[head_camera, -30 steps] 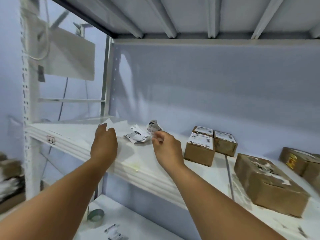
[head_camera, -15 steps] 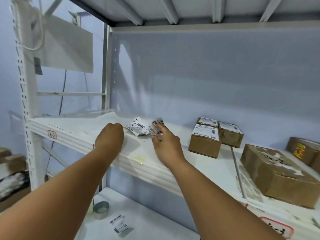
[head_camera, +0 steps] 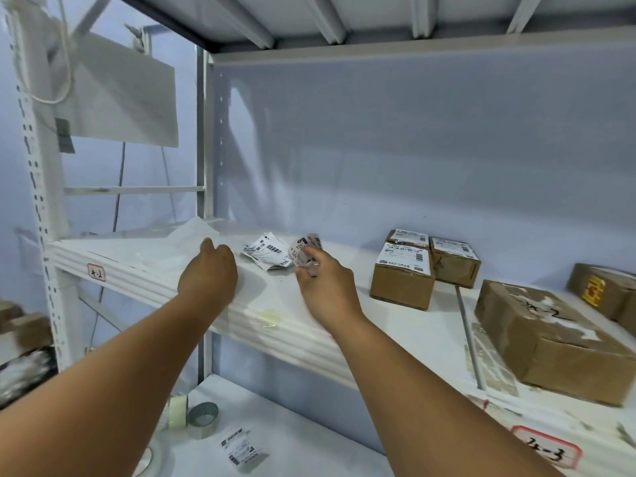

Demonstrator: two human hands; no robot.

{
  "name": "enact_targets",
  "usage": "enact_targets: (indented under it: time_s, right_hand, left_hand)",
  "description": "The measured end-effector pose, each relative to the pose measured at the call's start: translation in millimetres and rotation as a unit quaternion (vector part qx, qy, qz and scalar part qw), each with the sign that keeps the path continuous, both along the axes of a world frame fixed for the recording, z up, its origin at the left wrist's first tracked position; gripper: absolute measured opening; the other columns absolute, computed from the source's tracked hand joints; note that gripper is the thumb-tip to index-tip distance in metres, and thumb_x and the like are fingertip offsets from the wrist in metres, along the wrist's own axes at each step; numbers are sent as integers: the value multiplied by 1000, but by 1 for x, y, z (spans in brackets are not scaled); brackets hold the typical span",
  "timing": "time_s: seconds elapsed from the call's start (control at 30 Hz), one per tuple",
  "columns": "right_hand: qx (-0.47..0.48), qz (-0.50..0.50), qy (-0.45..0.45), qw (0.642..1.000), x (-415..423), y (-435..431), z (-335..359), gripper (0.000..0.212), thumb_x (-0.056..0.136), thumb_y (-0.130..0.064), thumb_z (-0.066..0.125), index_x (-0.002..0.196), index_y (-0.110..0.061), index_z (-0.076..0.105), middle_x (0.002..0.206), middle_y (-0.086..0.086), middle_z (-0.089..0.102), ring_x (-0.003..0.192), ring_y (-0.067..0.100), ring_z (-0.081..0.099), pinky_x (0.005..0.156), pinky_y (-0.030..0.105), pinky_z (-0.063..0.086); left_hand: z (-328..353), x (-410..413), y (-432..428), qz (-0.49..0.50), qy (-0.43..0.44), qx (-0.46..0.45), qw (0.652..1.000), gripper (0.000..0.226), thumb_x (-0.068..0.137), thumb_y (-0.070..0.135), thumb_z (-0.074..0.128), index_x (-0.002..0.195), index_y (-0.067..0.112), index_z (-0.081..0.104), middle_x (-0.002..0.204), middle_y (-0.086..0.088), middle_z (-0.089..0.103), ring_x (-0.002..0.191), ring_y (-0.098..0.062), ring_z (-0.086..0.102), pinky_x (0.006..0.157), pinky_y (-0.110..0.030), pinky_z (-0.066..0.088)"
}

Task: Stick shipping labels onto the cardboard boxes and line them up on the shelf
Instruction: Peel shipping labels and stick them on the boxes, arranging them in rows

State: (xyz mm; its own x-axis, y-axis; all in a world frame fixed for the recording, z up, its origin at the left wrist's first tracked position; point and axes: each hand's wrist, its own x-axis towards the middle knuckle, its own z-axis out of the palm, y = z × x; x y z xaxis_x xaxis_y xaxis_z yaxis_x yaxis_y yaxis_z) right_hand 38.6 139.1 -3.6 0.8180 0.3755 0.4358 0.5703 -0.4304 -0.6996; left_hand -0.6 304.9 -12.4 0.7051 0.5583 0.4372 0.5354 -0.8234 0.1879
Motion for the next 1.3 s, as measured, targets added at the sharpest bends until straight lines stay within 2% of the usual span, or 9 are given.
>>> enact_targets:
  time_s: [0.13, 0.33, 0.53, 0.77, 0.87, 0.93, 1.03, 1.17, 1.3]
  right_hand:
    - [27, -9, -7, 1000, -3, 1, 0, 52, 94, -17, 51, 143, -30, 40, 128, 0, 62, 116, 19, 57, 93, 20, 40]
    - [44, -25, -43, 998, -23, -15, 9, 51, 94, -14, 49, 141, -31, 40, 121, 7, 63, 112, 24, 57, 90, 31, 45]
    - [85, -53, -63, 993, -59, -60, 46, 43, 89, -10, 45, 127, -27, 51, 120, -1, 62, 111, 20, 56, 90, 34, 47]
    - [51, -177, -73, 980, -74, -145, 87, 29, 92, -44, 47, 97, -26, 69, 117, -2, 51, 84, 14, 48, 77, 25, 38]
    - [82, -175, -16, 981, -67, -189, 98, 30, 93, -42, 48, 88, -24, 71, 115, 1, 49, 98, 18, 54, 90, 28, 44]
    - [111, -154, 27, 981, -62, -215, 103, 25, 92, -36, 52, 80, -24, 72, 109, 1, 63, 105, 21, 55, 79, 31, 49]
    - [183, -90, 100, 974, -62, -254, 104, 17, 93, -14, 55, 95, -19, 71, 95, -3, 65, 80, 13, 56, 53, 19, 41]
    - [206, -75, 119, 968, -48, -286, 89, 21, 93, -1, 51, 101, -11, 68, 89, 8, 64, 68, 16, 52, 60, 23, 44]
    - [164, -90, 95, 978, -31, -297, 69, 15, 94, -13, 56, 97, -22, 68, 95, 0, 66, 78, 13, 58, 64, 20, 44]
  left_hand:
    - [3, 4, -10, -26, -99, 101, 990, 26, 87, 6, 46, 110, 11, 56, 110, -9, 52, 94, -30, 55, 66, -34, 39]
    - [31, -2, -78, -288, -354, -294, 840, 16, 89, 26, 58, 75, 23, 51, 94, -6, 58, 82, -18, 58, 69, -29, 40]
    - [59, -16, -124, -329, -354, -401, 779, 31, 80, -1, 51, 77, 24, 69, 96, 3, 68, 93, -17, 64, 80, -33, 50]
    - [78, -27, -187, -332, -345, -493, 726, 27, 80, -5, 62, 99, 14, 68, 108, -10, 64, 92, -21, 65, 81, -27, 54]
    - [81, -34, -220, -405, -274, -528, 694, 33, 83, -13, 54, 111, 3, 63, 105, -13, 64, 85, -20, 64, 73, -22, 54]
    - [82, -36, -240, -439, -225, -532, 688, 36, 86, -13, 50, 116, 4, 61, 101, -9, 64, 82, -18, 63, 69, -20, 52]
    - [82, -31, -266, -457, -181, -550, 675, 38, 87, -9, 53, 119, 10, 61, 108, -7, 65, 90, -19, 66, 81, -28, 53]
    - [75, -19, -292, -478, -155, -569, 651, 42, 84, -9, 59, 120, 13, 59, 118, -12, 61, 103, -27, 64, 89, -32, 52]
    - [66, -7, -306, -489, -155, -608, 606, 42, 85, -14, 53, 121, 8, 56, 99, -7, 61, 81, -12, 62, 78, -23, 50]
